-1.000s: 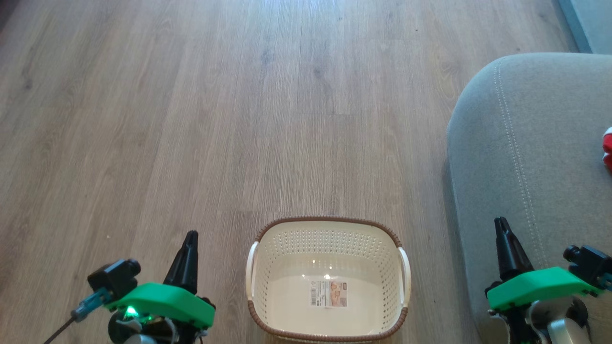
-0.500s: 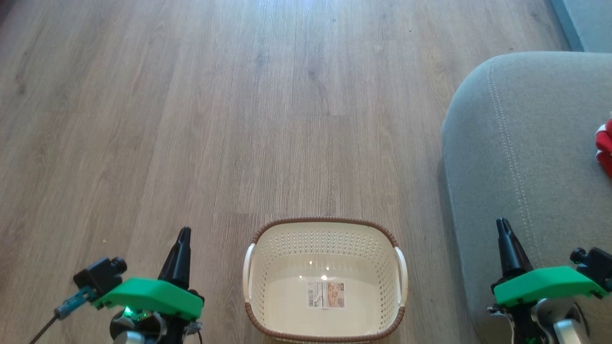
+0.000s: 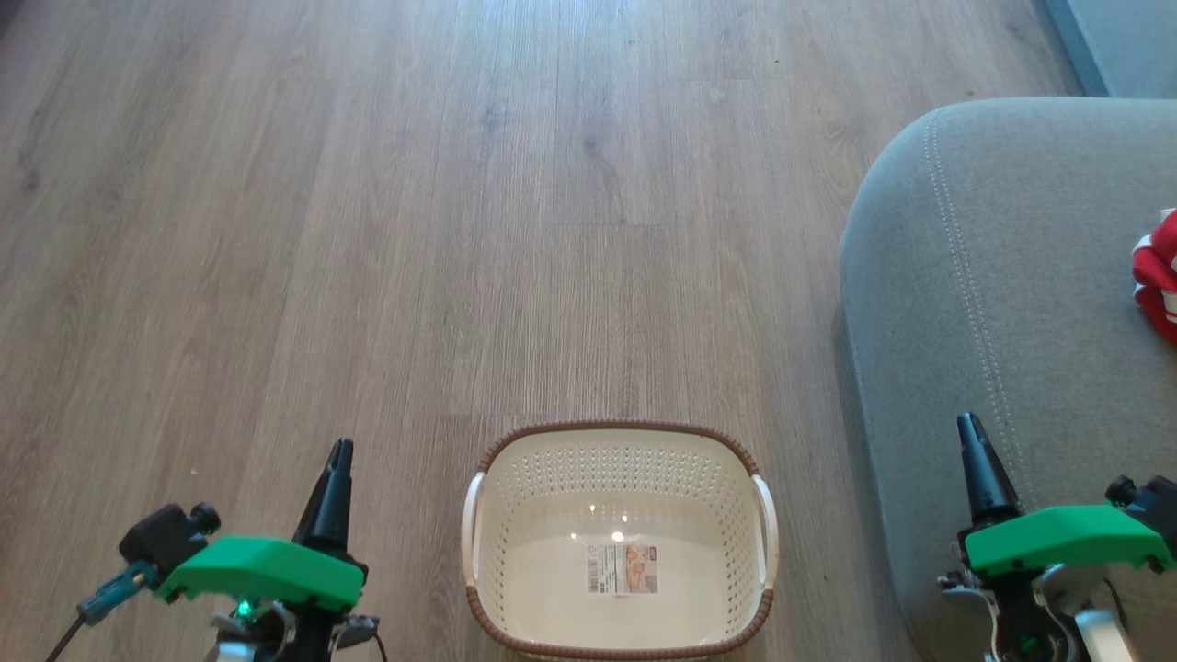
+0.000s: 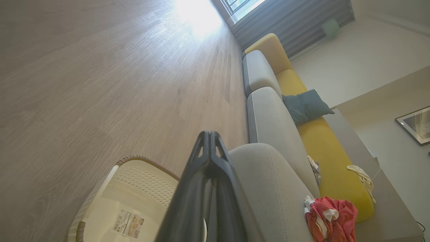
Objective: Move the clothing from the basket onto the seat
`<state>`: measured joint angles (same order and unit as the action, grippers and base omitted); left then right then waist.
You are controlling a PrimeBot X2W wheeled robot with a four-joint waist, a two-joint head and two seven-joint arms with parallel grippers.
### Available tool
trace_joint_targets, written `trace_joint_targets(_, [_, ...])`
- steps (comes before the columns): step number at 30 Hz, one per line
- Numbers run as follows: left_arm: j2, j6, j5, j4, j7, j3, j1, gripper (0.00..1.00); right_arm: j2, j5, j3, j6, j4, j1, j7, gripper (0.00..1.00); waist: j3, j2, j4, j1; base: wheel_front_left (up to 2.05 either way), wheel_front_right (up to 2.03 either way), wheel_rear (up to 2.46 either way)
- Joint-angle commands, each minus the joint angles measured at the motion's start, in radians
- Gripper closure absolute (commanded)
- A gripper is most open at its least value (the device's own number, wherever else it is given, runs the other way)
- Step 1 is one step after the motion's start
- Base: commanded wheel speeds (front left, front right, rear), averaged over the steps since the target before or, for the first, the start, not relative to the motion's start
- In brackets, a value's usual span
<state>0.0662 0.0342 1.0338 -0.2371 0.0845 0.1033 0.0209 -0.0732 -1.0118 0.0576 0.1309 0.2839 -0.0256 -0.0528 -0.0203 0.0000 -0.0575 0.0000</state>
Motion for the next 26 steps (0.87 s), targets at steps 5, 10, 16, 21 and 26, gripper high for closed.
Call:
trace_joint_targets(5, [0.013,0.018,0.068,0.024,-0.017,-0.039,0.057,1.00,-0.003,-0.067,0.001,0.000,-0.036,-0.053,0.018,1.00,0.002,0.0000,0.005,0.0000,0.00,0.00,0.00])
trace_joint_targets(10, [0.013,0.026,0.122,0.021,-0.032,-0.052,0.060,1.00,-0.001,-0.120,0.006,0.000,-0.036,-0.056,0.033,1.00,0.003,0.0000,0.011,0.0000,0.00,0.00,0.00])
trace_joint_targets(16, [0.014,0.035,0.187,0.018,-0.049,-0.068,0.063,1.00,0.002,-0.183,0.013,0.000,-0.037,-0.059,0.051,1.00,0.005,0.0000,0.017,0.0000,0.00,0.00,0.00])
trace_joint_targets(21, [0.014,0.041,0.230,0.015,-0.061,-0.079,0.065,1.00,0.004,-0.225,0.017,0.000,-0.037,-0.062,0.063,1.00,0.006,0.0000,0.021,0.0000,0.00,0.00,0.00])
trace_joint_targets(26, [0.014,0.049,0.284,0.012,-0.076,-0.093,0.067,1.00,0.007,-0.278,0.023,0.000,-0.037,-0.065,0.077,1.00,0.008,0.0000,0.026,0.0000,0.00,0.00,0.00])
